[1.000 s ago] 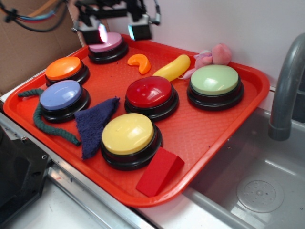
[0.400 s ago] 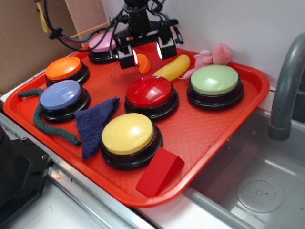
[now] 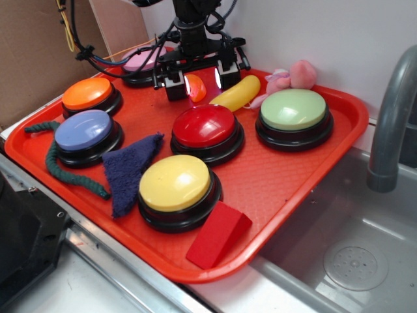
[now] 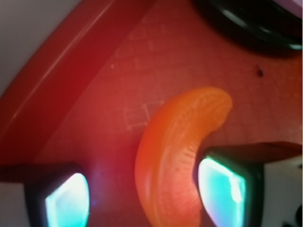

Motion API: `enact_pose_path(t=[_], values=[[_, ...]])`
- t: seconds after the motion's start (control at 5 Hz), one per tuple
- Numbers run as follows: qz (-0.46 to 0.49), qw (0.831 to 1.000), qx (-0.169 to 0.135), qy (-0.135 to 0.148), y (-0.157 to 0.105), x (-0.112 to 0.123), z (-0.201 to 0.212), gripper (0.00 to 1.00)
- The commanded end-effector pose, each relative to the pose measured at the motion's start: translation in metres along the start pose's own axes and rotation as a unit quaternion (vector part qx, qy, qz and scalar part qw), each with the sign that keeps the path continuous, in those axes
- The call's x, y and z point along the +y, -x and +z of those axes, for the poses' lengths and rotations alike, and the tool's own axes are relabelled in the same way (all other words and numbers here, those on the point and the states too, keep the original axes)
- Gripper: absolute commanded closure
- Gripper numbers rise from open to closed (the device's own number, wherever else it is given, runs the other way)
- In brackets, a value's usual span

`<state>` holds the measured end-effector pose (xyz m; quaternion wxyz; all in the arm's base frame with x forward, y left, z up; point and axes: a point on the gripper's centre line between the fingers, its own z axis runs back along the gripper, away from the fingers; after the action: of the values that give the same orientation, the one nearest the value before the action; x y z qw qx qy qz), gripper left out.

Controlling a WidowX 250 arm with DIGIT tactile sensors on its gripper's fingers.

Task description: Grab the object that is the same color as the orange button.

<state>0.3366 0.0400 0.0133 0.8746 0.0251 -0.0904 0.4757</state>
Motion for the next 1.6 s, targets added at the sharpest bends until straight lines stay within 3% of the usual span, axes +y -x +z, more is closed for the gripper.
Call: enact_pose_path(t=[0.0, 0.2, 0.4, 0.8, 1.0, 1.2, 1.4], values=[[0.004, 1.000, -0.013, 0.018, -0.009, 0.013, 0.003, 0.94], [0.012, 1.000, -0.003, 0.026, -0.009, 0.018, 0.005, 1.00], [-0.016, 1.000, -0.004, 0.008, -0.010, 0.019, 0.020, 1.00], [-0.106, 0.994, 0.007, 0.018, 0.002, 0.031, 0.079, 1.00], [-0.217, 0.975, 0.029, 0.034, 0.017, 0.047, 0.105, 1.00], [-0.319, 0.944, 0.082, 0.025, 0.032, 0.072, 0.128, 1.00], [-0.347, 0.933, 0.088, 0.033, 0.046, 0.093, 0.137, 1.00]])
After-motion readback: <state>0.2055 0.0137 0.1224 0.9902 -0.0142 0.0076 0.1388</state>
